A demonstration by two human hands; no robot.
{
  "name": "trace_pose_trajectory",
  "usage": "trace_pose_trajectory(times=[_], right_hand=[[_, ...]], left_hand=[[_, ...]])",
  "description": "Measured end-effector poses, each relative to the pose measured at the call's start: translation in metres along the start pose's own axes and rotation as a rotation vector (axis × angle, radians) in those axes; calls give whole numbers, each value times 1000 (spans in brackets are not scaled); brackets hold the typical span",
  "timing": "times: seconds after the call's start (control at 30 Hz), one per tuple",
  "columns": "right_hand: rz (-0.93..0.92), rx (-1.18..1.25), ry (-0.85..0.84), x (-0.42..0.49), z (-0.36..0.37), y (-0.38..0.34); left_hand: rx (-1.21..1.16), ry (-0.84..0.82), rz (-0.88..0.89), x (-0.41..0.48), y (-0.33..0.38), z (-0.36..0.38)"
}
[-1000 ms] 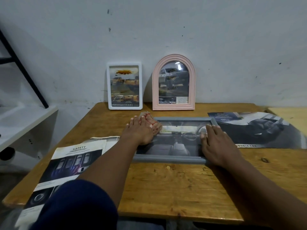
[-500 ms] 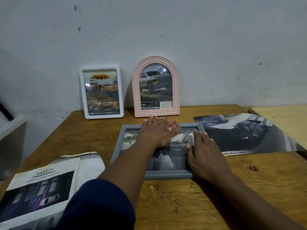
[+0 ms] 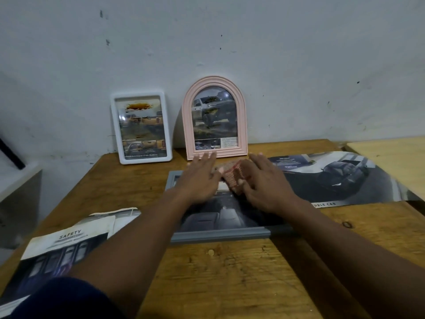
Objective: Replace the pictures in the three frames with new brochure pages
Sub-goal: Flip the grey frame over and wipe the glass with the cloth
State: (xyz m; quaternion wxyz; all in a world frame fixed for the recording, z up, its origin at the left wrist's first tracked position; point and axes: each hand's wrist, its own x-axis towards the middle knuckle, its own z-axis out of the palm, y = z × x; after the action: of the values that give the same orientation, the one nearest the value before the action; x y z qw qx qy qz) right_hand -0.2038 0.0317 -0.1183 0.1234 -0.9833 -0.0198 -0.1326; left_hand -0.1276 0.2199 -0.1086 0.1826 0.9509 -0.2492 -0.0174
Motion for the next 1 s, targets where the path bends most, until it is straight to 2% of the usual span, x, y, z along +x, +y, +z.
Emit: trace_pose_trajectory(times=[0.07,0.17,0.4,0.5,0.57,0.7,0.8,0.9,1.0], right_hand=[[-95,-77,-131,18,6,-5],[-92,-89,-265,28,13,-4],[135,-161,-144,2,-4,-4],[118,-227,-101,-18,-15,-4],[90,-190,-124,-26,-29,-2],[156,107,-276,-43,-82,10],[258,121,-255,-59,-120,33],[339,185,-235,-74,-153,47],[358,18,-239,-85,-172,52]], left_hand=[[84,4,-40,-19,-22,-1],[186,-41,-104,-44,-47,5],[224,-34,-166,-51,-53,14],[235,-34,-167,-51,-53,14],[231,-30,-163,-51,-53,13],[205,20,-153,-54,-52,10],[190,78,-144,-58,-48,6],[208,51,-149,-61,-41,-1],[211,-24,-182,-63,-34,-4]])
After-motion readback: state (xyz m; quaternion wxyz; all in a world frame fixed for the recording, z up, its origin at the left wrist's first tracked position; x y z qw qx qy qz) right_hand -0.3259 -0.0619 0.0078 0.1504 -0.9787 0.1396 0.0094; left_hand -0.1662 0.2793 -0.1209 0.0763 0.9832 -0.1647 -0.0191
